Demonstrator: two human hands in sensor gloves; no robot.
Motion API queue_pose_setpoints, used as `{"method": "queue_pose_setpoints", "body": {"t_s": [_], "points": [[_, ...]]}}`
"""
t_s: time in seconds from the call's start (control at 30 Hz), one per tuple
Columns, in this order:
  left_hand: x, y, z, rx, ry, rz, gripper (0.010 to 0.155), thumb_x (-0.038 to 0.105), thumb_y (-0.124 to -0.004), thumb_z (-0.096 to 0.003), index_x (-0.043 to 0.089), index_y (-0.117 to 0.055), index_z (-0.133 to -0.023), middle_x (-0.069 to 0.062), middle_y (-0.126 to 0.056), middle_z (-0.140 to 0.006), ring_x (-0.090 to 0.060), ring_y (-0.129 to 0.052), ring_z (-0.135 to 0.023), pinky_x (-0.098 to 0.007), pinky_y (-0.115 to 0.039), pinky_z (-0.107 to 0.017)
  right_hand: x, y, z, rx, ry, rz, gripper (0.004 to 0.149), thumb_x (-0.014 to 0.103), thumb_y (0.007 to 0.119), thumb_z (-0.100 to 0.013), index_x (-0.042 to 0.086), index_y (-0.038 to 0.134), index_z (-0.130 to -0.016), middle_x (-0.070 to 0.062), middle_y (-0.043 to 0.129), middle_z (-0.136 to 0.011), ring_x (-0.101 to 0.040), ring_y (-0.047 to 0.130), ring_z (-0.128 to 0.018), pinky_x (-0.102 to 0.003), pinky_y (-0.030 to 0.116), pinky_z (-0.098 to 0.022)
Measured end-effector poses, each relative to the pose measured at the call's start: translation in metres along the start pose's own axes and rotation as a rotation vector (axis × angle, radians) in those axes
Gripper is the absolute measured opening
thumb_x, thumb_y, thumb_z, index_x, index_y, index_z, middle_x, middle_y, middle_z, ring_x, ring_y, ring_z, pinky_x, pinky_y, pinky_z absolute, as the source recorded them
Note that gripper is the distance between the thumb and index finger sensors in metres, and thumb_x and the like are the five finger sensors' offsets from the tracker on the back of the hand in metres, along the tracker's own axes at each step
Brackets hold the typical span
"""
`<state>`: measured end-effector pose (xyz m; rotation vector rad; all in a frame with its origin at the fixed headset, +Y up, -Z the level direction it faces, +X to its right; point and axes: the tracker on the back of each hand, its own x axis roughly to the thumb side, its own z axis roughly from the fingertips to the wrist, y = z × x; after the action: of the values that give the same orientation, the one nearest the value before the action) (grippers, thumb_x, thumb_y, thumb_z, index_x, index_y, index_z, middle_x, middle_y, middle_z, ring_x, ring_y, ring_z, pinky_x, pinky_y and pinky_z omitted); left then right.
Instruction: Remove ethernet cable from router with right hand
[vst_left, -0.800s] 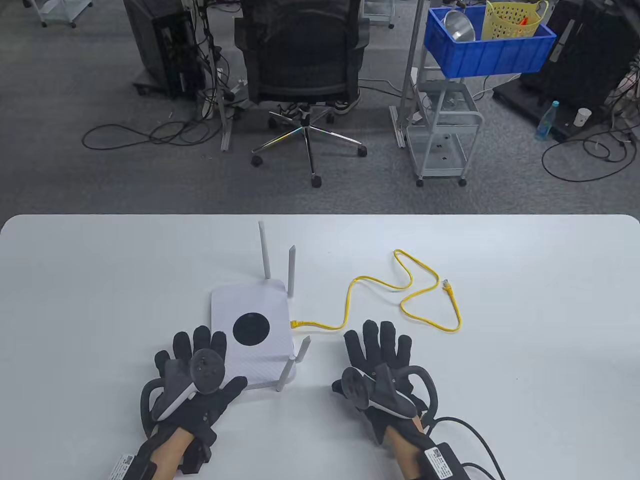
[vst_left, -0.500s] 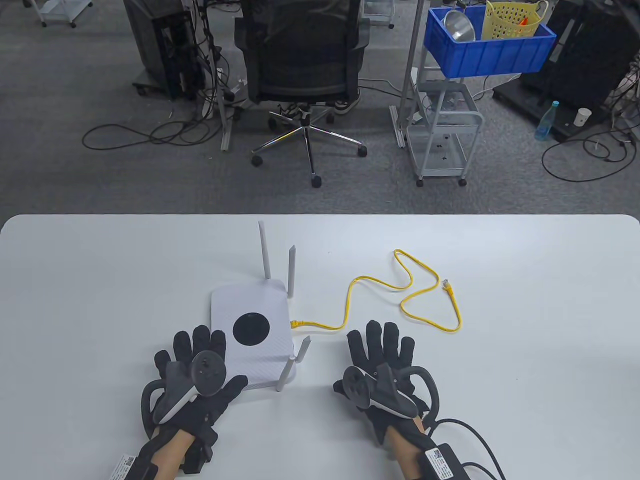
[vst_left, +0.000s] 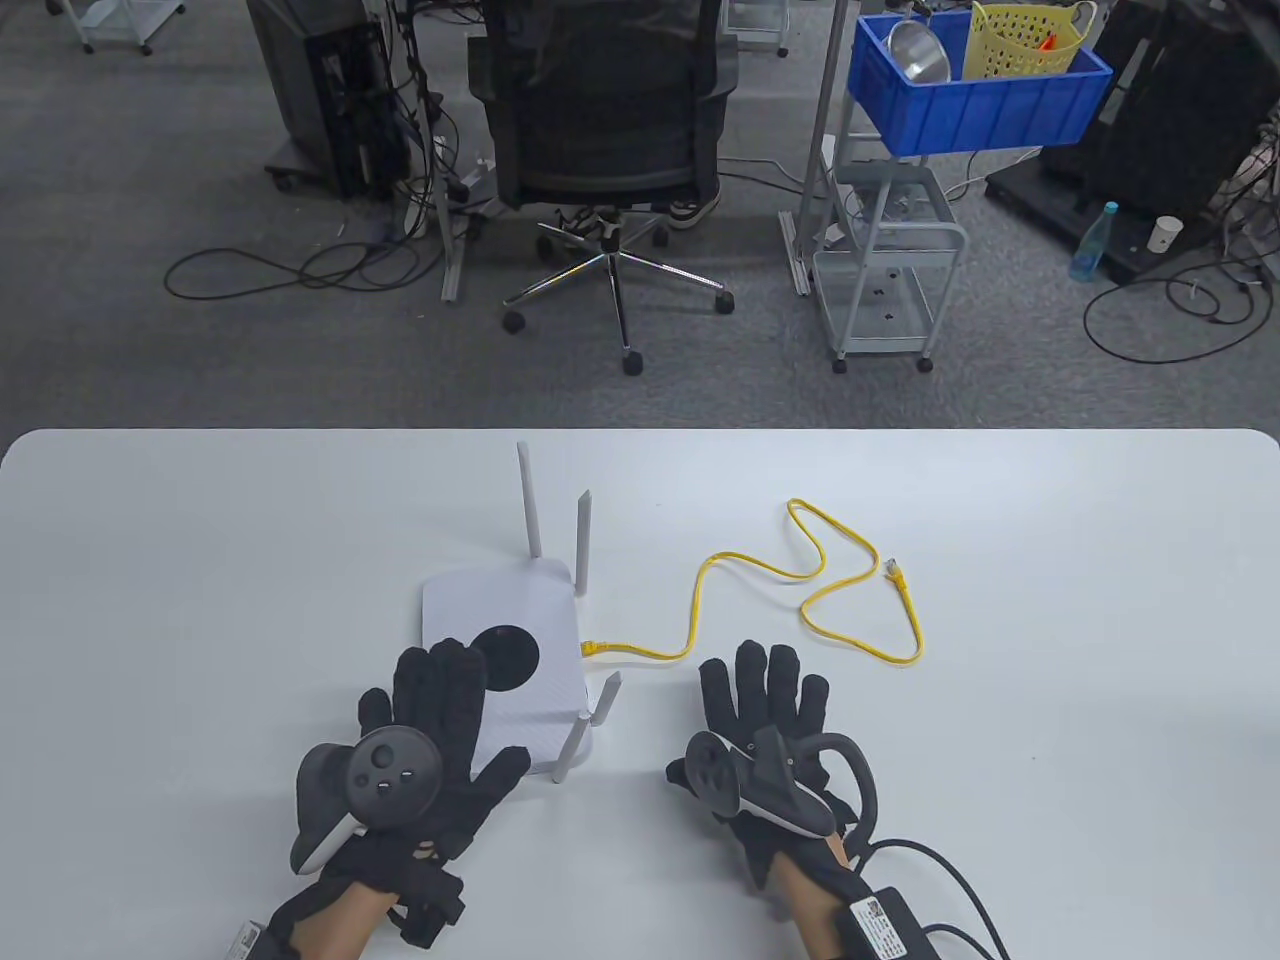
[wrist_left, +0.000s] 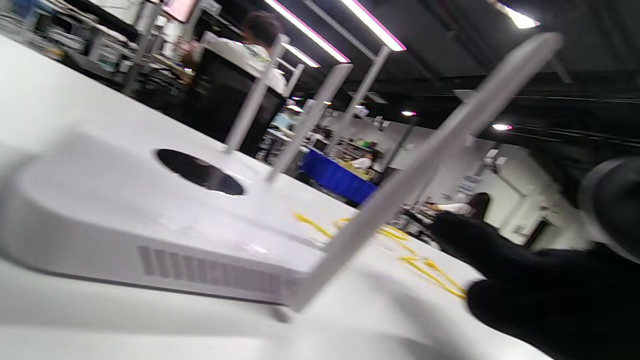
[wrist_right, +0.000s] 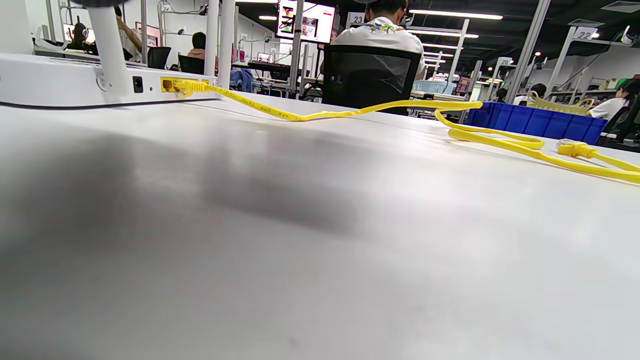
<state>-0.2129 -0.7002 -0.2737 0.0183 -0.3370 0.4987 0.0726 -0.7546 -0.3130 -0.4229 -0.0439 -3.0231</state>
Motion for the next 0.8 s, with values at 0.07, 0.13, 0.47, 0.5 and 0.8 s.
{"method": "queue_pose_setpoints", "body": {"t_s": [0.07, 0.13, 0.47, 0.5, 0.8], "points": [[0.01, -0.008, -0.003, -0.087, 0.001, -0.047, 0.096, 0.072, -0.055, -0.0464, 0.018, -0.012, -0.112, -0.023, -0.008, -0.123, -0.057, -0.003, -0.106, -0.078, -0.009, -0.064, 0.0, 0.0, 0.0, -0.004, -0.001, -0.001, 0.098, 0.066, 0.049, -0.045, 0.007, 0.012, -0.115, -0.038, 0.011, -0.116, -0.062, 0.007, -0.096, -0.075, 0.017, -0.068], [0.015, -0.022, -0.01, -0.2, 0.029, -0.117, 0.099, 0.074, -0.054, -0.0462, 0.016, -0.007, -0.111, -0.025, -0.003, -0.122, -0.058, 0.001, -0.104, -0.078, -0.008, -0.064, 0.0, 0.0, 0.0, -0.009, 0.0, -0.003, 0.099, 0.066, 0.049, -0.045, 0.007, 0.012, -0.115, -0.038, 0.01, -0.116, -0.062, 0.005, -0.095, -0.074, 0.016, -0.068], [-0.005, -0.055, -0.051, -0.407, 0.264, -0.055, 0.102, 0.074, -0.057, -0.0449, 0.017, -0.003, -0.11, -0.023, 0.0, -0.122, -0.057, 0.002, -0.106, -0.078, -0.006, -0.066, 0.001, 0.003, -0.002, 0.007, -0.011, -0.018, 0.099, 0.066, 0.049, -0.045, 0.006, 0.012, -0.114, -0.038, 0.01, -0.115, -0.062, 0.006, -0.095, -0.074, 0.016, -0.068], [-0.007, -0.059, -0.054, -0.415, 0.276, -0.031, 0.102, 0.074, -0.057, -0.0446, 0.017, -0.004, -0.11, -0.023, 0.0, -0.122, -0.056, 0.002, -0.107, -0.078, -0.006, -0.066, 0.001, 0.004, -0.002, 0.011, -0.011, -0.018, 0.099, 0.066, 0.049, -0.045, 0.006, 0.012, -0.114, -0.038, 0.01, -0.115, -0.062, 0.006, -0.095, -0.074, 0.016, -0.068], [-0.022, -0.089, -0.057, -0.411, 0.363, -0.081, 0.099, 0.074, -0.055, -0.0455, 0.026, 0.003, -0.109, -0.012, 0.009, -0.122, -0.045, 0.012, -0.11, -0.074, 0.002, -0.07, 0.001, 0.006, -0.003, 0.029, -0.008, -0.015, 0.1, 0.065, 0.049, -0.045, 0.004, 0.013, -0.114, -0.039, 0.011, -0.115, -0.063, 0.007, -0.095, -0.074, 0.017, -0.068]]}}
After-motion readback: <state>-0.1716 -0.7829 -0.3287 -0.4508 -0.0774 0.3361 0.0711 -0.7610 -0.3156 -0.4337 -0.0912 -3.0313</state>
